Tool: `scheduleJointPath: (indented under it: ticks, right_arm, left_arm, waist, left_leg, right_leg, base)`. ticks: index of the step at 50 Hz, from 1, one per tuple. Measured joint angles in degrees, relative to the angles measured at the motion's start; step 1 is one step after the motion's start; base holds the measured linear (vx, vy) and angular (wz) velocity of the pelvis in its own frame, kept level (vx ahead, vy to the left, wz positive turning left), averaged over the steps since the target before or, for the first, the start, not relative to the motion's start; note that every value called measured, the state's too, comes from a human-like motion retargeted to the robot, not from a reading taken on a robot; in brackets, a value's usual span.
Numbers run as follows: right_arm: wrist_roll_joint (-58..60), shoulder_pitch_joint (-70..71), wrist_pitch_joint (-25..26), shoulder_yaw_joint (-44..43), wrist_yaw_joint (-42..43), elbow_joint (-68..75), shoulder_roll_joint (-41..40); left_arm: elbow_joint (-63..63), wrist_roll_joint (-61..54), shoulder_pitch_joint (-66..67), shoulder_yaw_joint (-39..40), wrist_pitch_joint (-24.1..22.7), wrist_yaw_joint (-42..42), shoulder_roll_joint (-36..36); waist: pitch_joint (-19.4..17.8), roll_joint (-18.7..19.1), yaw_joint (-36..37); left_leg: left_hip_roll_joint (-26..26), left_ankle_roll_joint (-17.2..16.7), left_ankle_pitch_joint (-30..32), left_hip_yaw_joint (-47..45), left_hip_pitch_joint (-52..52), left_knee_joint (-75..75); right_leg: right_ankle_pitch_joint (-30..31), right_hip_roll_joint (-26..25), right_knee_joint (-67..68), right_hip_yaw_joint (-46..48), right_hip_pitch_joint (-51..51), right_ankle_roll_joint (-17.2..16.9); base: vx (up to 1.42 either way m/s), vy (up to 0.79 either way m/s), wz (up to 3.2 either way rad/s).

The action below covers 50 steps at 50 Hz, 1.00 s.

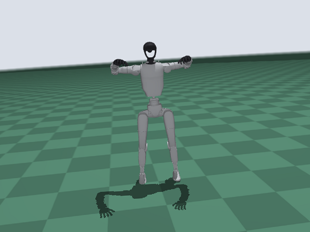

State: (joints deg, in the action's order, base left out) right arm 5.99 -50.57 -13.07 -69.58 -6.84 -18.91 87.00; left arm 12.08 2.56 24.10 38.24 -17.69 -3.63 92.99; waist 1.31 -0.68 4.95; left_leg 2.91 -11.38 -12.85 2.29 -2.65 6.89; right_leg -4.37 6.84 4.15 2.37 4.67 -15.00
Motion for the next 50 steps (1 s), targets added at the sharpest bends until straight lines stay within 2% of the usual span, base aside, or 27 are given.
scheduleJointPath:
  ticks: [7, 13, 17, 50]
  right_arm:
    - [-0.6, -1.6, -0.1, -2.0, 0.2, -0.5, -0.1]
    - [-1.0, -0.5, -0.4, -1.1, 0.7, -0.5, -0.2]
    - [-0.5, 0.0, 0.0, -0.5, 0.4, -0.5, -0.2]
    - [0.0, 3.8, 0.1, 3.1, 0.7, 0.0, -0.6]
  left_arm:
    - [1.7, -0.3, 5.7, 5.8, -0.1, 0.0, -1.4]
    - [1.8, 0.6, 8.2, 8.6, -0.2, 0.6, -1.8]
    - [2.1, -0.2, 9.2, 9.5, 0.0, 0.1, -2.3]
    - [2.4, -0.3, 10.8, 11.4, 0.2, 0.4, -3.4]
  waist:
    - [-0.2, 0.4, -0.4]
    - [0.0, 0.7, 0.1]
    - [-0.4, 0.4, -0.8]
    - [-1.2, 0.5, -1.3]
  left_leg:
    - [0.0, 0.0, -0.1, 0.2, 0.0, 0.0]
    - [1.0, -0.1, -0.4, -0.4, 0.5, 0.3]
    - [-0.1, 0.0, 0.0, 0.3, 0.1, -0.1]
    - [-0.1, 0.1, 0.3, 0.4, 0.1, -0.2]
  right_leg:
    - [0.0, 0.0, 0.0, 0.1, 0.0, 0.0]
    - [-0.2, -0.9, 2.8, 0.8, -2.0, 0.0]
    - [-0.1, 0.1, 0.2, 0.3, 0.0, 0.0]
    - [-0.1, 0.1, 0.3, 0.3, -0.2, 0.0]
  base:
    - [0.0, 0.0, 0.0]
    - [0.0, -0.01, -0.04]
    - [0.01, 0.03, 0.11]
    - [0.0, 0.0, 0.0]
